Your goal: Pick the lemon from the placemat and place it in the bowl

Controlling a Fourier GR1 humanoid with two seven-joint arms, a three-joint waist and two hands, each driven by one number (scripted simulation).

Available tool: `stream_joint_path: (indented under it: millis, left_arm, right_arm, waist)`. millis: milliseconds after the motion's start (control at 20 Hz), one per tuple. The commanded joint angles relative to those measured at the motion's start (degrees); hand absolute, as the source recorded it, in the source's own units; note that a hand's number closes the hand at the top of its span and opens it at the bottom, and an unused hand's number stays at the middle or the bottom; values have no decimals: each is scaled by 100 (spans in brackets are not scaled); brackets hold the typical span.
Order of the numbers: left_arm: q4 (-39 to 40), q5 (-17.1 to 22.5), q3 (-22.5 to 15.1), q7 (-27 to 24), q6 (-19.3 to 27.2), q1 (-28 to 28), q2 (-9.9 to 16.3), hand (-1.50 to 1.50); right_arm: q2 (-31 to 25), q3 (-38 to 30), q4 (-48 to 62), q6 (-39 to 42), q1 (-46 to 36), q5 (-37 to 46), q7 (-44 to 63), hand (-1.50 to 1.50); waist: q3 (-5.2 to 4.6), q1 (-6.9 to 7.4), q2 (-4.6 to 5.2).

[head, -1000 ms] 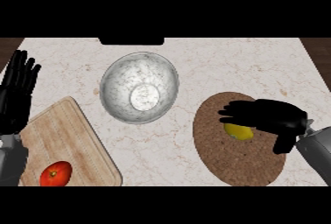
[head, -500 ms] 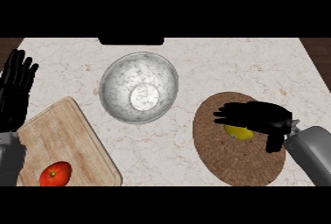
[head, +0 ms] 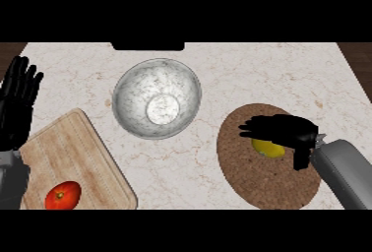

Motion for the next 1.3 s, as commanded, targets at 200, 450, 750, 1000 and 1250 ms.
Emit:
stream_joint_path:
  millis: [200, 450, 750, 1000, 1250]
  left_arm:
    - [187, -151, -51, -206, 36, -45, -211, 0]
    - [-52, 10, 109, 12, -79, 83, -78, 0]
    - [87, -73, 449, -93, 120, 338, 106, 0]
    - [-46, 30, 462, 26, -8, 317, 181, 0]
    - [47, -36, 389, -219, 1, 445, 8, 0]
  right_arm:
    - [230, -331, 640, -836, -59, 65, -960, 150]
    - [372, -767, 492, -553, 13, 81, 131, 150]
    - [-399, -2638, 1201, -646, 1007, -275, 2733, 150]
    - [-180, -3070, -206, -792, 1720, -448, 3972, 150]
    - [-89, -3315, -2309, -665, 2446, -505, 4900, 150]
  waist:
    - [3, -6, 6]
    - [0, -31, -20]
    - [-29, -790, -167]
    - [-30, -533, -149]
    - [-35, -477, -127]
